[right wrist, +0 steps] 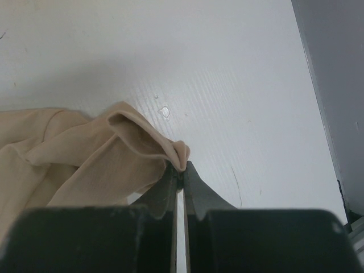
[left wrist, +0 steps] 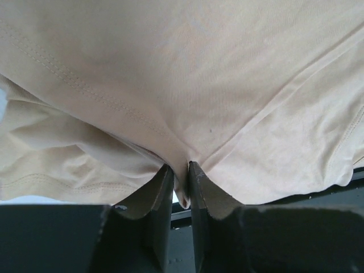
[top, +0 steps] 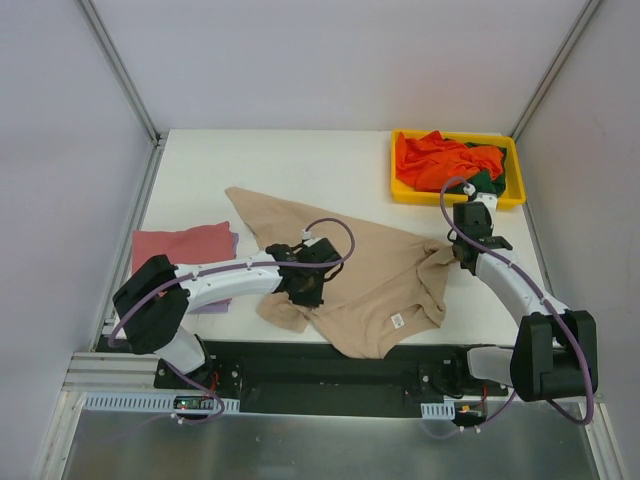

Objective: Fold and stack the t-shirts
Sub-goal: Flatten out the tshirt

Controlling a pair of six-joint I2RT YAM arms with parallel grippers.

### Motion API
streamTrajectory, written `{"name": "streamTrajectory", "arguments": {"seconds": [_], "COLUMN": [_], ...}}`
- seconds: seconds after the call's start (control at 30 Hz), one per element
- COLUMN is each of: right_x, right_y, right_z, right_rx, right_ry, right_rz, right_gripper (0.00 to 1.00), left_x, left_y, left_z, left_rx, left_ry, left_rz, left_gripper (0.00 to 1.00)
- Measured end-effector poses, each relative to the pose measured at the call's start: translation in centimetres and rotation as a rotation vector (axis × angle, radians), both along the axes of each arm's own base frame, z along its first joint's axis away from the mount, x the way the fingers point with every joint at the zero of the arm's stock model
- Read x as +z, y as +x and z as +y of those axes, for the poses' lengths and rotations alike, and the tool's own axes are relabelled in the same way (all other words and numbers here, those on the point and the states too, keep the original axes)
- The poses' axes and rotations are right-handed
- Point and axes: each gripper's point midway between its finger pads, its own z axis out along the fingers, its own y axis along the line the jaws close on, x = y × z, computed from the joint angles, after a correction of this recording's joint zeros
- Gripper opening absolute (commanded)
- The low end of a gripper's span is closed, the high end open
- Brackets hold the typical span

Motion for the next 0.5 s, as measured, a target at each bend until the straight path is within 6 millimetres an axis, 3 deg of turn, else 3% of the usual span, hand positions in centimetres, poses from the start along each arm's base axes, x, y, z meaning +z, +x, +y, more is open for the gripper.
{"name": "streamTrajectory", "arguments": {"seconds": [0.03, 0.5], "right_x": [0.0, -0.1], "right_y": [0.0, -0.2], "right_z": [0.0, 0.0], "right_rx": [0.000, -0.001], "right_ry": [0.000, -0.002], "right_rz": [0.003, 0.009], "right_gripper": [0.00, 0.00], "left_x": [0.1, 2.9], "left_y": [0.0, 1.0], "left_z": [0.0, -0.8], "left_rx": [-0.001, -0.031], "left_ry": [0.001, -0.028], "left_rz": [0.001, -0.056], "left_gripper": [0.00, 0.00]}}
